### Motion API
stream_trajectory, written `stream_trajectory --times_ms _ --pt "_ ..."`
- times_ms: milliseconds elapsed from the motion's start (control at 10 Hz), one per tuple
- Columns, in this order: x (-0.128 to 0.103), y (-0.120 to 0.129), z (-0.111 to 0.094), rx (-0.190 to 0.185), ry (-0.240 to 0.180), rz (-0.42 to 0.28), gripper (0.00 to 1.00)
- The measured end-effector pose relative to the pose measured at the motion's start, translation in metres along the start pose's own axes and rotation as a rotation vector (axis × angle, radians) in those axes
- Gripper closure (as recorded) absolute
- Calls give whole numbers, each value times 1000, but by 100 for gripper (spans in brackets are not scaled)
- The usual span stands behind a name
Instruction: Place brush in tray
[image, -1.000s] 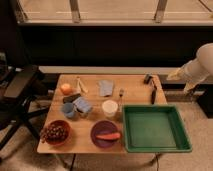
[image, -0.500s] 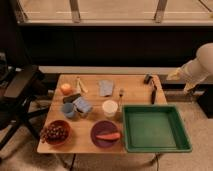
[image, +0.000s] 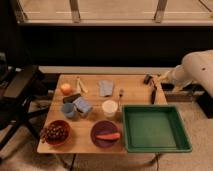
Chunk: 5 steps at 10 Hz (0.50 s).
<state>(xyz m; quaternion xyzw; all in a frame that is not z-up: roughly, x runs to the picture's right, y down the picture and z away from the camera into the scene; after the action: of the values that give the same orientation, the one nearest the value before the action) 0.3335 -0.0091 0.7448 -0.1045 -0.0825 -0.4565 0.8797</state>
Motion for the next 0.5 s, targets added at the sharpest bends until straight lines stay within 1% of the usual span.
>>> stream_trajectory --times_ms 200,300,500 --pt "-21 -17 31 -13 9 -60 37" --pt "-26 -26 48 -18 4 -85 37" --pt "-26 -25 48 -20 4 -83 37"
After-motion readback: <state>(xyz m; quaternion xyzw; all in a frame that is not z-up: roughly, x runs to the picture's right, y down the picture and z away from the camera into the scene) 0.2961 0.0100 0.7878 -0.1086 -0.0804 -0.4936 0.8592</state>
